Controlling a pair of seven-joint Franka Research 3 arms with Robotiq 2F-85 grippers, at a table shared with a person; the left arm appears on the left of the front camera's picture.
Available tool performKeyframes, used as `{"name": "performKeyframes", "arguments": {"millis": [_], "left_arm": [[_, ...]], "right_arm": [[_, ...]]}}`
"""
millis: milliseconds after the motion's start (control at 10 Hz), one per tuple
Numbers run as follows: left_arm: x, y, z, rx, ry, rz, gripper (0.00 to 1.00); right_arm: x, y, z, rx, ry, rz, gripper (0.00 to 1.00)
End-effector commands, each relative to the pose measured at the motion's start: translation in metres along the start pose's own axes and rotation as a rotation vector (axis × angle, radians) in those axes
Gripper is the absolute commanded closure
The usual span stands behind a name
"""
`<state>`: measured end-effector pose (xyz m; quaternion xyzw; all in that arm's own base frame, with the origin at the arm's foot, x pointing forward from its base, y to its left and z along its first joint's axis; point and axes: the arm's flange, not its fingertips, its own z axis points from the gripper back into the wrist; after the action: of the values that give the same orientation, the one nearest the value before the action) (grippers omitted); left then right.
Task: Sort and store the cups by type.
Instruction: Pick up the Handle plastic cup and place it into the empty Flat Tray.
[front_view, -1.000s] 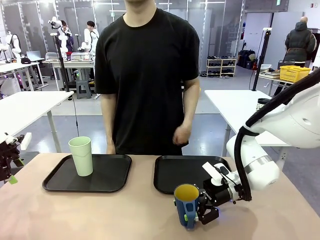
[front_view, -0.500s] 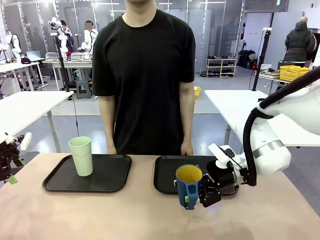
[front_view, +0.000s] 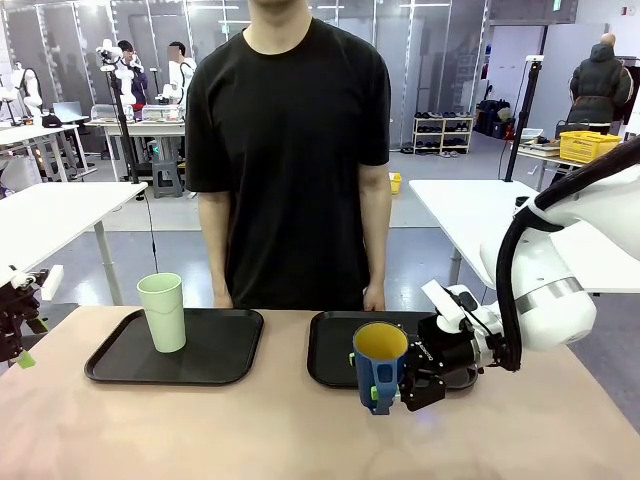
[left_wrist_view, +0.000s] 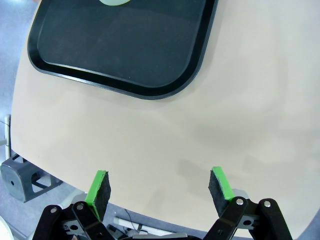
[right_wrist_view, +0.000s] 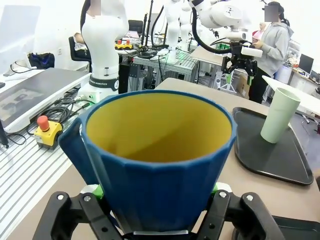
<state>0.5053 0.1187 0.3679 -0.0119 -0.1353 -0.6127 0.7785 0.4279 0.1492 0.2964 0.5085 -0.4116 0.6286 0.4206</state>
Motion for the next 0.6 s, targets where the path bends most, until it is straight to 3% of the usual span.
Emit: {"name": "performKeyframes", "arguments": {"millis": [0, 100, 200, 500], "left_arm": [[-0.001, 0.0, 0.001, 0.014, -0.02, -0.011, 0.0], [-0.001, 0.0, 0.001, 0.014, -0.02, -0.011, 0.0], [-0.001, 0.0, 0.001, 0.014, -0.02, -0.011, 0.0], [-0.001, 0.0, 0.001, 0.014, -0.02, -0.011, 0.0]], "right_arm": [[-0.001, -0.005, 0.001, 0.02, 0.005, 0.005, 0.4], [-0.001, -0.005, 0.001, 0.02, 0.005, 0.005, 0.4], [-0.001, 0.0, 0.0, 0.003, 0.001, -0.001, 0.28], [-0.005, -0.038, 0.043, -0.056, 0.001, 0.028, 0.28]]}}
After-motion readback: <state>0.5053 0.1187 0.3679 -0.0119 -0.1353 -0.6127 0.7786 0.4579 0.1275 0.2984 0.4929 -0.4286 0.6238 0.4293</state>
